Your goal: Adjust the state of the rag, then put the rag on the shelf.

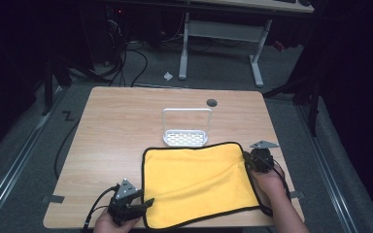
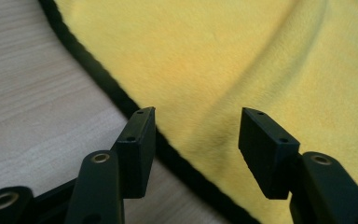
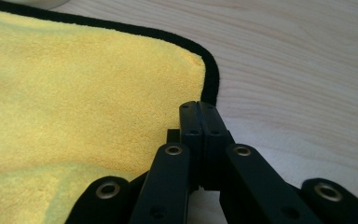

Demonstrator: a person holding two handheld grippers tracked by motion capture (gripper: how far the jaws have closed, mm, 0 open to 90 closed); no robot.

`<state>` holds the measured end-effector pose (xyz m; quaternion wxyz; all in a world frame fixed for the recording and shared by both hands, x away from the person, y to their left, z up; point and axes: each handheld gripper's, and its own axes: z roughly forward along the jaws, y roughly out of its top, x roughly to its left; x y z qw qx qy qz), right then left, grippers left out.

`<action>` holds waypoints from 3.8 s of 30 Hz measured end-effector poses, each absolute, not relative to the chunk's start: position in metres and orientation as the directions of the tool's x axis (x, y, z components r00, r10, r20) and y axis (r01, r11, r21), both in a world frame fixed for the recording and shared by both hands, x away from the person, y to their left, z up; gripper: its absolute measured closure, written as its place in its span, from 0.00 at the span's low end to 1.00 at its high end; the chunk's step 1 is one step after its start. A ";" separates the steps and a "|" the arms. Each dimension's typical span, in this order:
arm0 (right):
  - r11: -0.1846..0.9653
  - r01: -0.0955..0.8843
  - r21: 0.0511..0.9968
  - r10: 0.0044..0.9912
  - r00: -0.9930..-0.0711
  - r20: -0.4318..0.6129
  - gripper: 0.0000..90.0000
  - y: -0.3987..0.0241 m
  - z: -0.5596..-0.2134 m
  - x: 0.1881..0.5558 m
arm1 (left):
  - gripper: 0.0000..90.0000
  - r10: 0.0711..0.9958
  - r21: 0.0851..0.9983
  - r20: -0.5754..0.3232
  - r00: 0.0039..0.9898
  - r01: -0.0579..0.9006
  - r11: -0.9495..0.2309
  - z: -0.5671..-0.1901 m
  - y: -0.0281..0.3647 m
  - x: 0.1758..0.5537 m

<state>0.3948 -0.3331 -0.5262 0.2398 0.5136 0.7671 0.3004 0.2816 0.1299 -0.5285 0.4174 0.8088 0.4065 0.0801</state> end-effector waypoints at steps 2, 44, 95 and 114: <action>0.286 0.650 0.704 0.937 -0.343 -0.065 0.99 -0.335 -0.525 0.398 | 0.51 0.730 0.751 -0.230 0.643 0.595 -0.287 -0.525 0.135 0.288; 0.452 0.424 0.785 0.784 -0.609 -0.123 0.56 -0.199 -0.504 0.298 | 0.95 0.767 0.786 -0.291 0.572 0.600 -0.149 -0.539 0.125 0.430; 0.651 0.273 0.708 0.497 -0.858 -0.126 0.91 -0.040 -0.531 0.252 | 0.95 0.765 0.776 -0.357 0.536 0.626 -0.076 -0.539 0.133 0.430; 0.539 0.101 0.836 0.389 -0.910 -0.141 0.90 0.030 -0.466 0.239 | 0.95 0.815 0.824 -0.421 0.398 0.543 0.161 -0.475 0.253 0.393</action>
